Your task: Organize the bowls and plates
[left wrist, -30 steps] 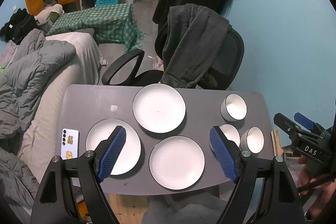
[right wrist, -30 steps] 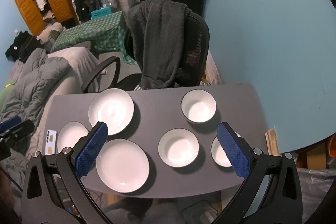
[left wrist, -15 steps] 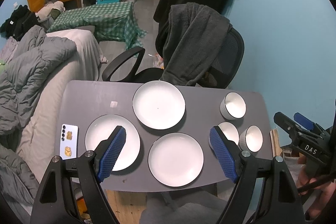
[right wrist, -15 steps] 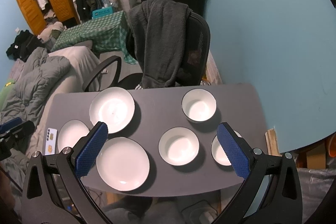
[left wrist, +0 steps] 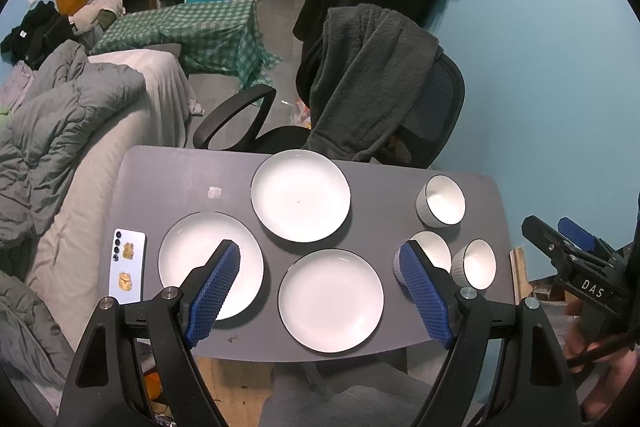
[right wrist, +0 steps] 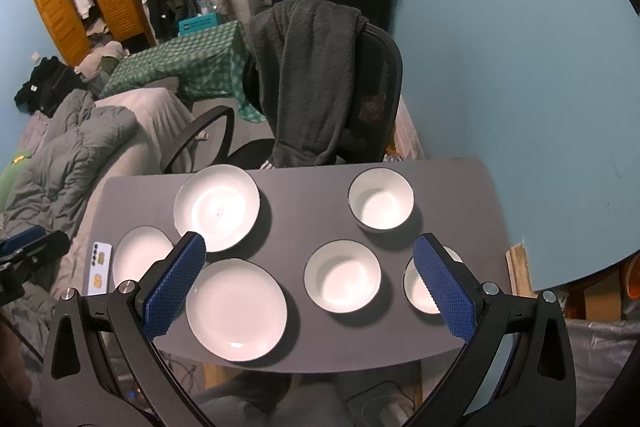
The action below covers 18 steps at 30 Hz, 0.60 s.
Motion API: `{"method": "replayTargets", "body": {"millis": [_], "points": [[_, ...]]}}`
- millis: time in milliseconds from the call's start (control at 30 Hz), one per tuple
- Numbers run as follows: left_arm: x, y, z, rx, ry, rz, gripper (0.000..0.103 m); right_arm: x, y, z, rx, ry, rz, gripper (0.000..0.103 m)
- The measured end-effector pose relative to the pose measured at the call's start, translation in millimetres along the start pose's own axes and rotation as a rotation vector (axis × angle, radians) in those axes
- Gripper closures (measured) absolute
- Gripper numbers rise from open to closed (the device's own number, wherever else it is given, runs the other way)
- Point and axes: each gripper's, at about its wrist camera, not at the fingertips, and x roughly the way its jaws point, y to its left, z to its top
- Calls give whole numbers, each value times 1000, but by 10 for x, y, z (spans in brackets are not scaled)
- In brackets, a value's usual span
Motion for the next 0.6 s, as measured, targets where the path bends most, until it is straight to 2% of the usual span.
{"method": "replayTargets", "body": {"millis": [600], "points": [[-21, 6, 8, -5, 9, -6, 20, -17, 15, -20, -5, -1, -1, 1]]}}
